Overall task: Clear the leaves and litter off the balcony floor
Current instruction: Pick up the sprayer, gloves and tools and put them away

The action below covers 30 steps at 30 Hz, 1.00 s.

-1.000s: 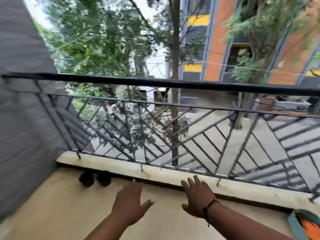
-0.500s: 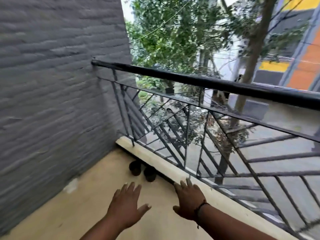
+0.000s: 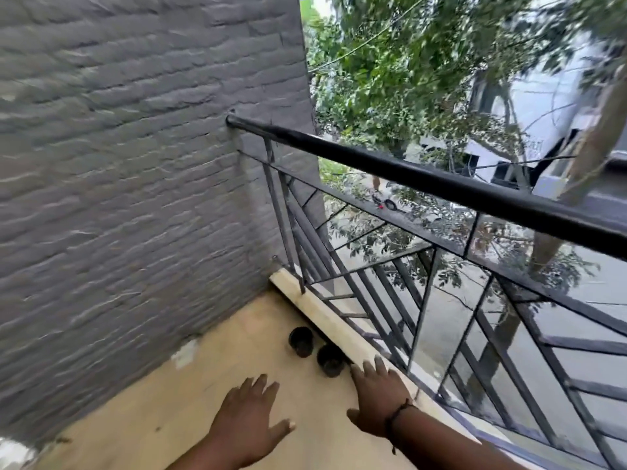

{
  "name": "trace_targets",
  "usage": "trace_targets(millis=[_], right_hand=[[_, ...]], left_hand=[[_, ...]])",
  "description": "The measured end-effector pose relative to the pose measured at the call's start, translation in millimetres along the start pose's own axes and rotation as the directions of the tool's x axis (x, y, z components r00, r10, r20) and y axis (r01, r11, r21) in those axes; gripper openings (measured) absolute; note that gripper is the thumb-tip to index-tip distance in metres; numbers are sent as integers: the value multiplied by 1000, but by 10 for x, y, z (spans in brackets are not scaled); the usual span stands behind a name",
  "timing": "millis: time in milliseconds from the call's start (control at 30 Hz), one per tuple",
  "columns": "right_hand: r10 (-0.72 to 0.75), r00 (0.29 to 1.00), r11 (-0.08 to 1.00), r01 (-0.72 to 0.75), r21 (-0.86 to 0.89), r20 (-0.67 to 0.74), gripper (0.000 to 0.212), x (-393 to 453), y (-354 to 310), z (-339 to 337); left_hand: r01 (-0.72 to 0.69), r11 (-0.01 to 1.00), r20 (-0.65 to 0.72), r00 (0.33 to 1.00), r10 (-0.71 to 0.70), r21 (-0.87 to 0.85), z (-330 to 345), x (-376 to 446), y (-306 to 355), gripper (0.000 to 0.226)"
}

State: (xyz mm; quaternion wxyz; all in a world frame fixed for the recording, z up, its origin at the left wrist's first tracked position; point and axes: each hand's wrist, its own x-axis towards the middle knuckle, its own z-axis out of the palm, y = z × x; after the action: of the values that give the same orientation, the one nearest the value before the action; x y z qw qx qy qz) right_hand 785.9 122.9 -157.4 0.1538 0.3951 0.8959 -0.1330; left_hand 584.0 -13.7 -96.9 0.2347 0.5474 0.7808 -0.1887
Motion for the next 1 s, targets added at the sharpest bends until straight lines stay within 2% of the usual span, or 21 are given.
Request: trace_targets(millis=[100, 200, 267, 400, 567, 767, 1000], right_hand=[[12, 1000, 1000, -12, -11, 26, 84, 260, 7, -49], [37, 999, 999, -37, -10, 26, 80, 442, 4, -51], [50, 999, 998, -50, -24, 22, 79, 536, -6, -12], [89, 995, 993, -86, -78, 43, 81, 795, -4, -62], [257, 966, 964, -253, -84, 30, 74, 1198, -158, -243], [383, 923, 924, -383, 2, 33, 73, 1666, -607, -370], [449, 889, 886, -456, 85, 89, 75, 1947, -885, -252]], left_hand=[[12, 1000, 33, 999, -11, -3, -121, 250, -147, 119], [19, 1000, 30, 999, -20, 15, -130, 545, -303, 91], [12, 1000, 24, 1000, -12, 5, -91, 721, -431, 84], [-22, 999, 29, 999, 23, -25, -109, 1141, -753, 85], [-103, 994, 11, 995, 103, 21, -406, 1746, -1330, 85], [-210, 972, -27, 976, 214, 105, -664, 2297, -1916, 83], [-270, 960, -14, 962, 272, 78, -717, 2855, -2077, 82]])
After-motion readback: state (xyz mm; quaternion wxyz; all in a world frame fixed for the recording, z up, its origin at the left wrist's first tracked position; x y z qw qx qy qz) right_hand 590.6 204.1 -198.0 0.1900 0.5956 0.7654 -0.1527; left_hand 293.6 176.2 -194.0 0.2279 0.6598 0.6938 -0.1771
